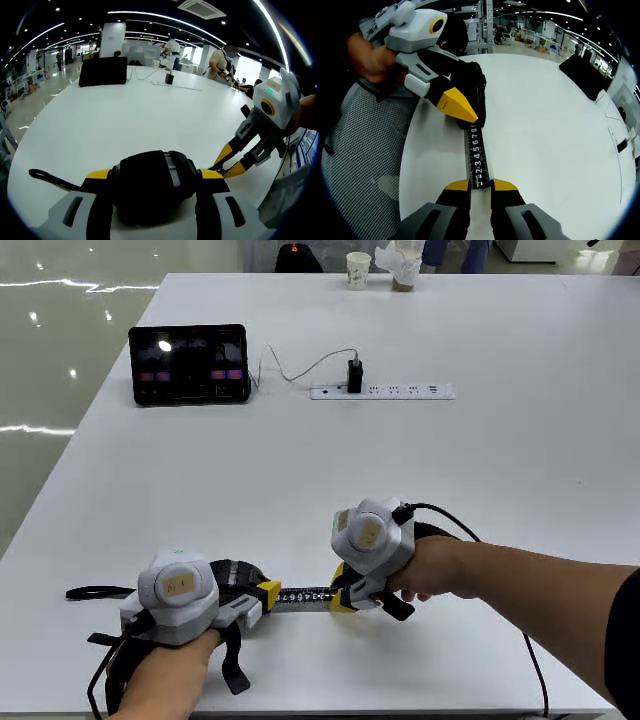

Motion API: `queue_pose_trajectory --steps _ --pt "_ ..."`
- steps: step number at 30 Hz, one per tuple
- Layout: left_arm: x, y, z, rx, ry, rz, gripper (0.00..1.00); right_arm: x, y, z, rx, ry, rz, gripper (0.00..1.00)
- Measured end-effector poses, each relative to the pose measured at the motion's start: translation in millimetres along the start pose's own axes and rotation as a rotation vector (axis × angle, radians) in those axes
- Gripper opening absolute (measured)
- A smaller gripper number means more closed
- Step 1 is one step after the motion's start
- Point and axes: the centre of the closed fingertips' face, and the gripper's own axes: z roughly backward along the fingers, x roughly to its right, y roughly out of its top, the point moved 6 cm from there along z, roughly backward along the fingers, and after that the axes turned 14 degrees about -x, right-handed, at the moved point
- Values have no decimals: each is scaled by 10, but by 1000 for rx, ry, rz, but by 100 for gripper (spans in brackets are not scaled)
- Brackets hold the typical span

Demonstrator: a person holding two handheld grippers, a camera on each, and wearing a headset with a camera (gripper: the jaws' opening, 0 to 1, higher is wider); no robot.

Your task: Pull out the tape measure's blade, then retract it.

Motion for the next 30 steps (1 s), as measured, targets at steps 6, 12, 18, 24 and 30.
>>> queue_pose_trajectory --steps 6,12,18,24,30 --pt "2 2 0 0 0 1 62 6 23 -16 24 4 -11 12" --pt "1 4 1 1 -1 2 62 1 51 -28 28 1 -11 12" --pt "-2 5 3 0 -1 3 62 -7 83 -35 38 3 -22 11" --pt "-5 5 5 -1 -4 1 62 -20 116 -53 52 5 -32 11" --pt "-4 3 2 -2 -4 6 62 -24 134 -65 58 4 -30 11"
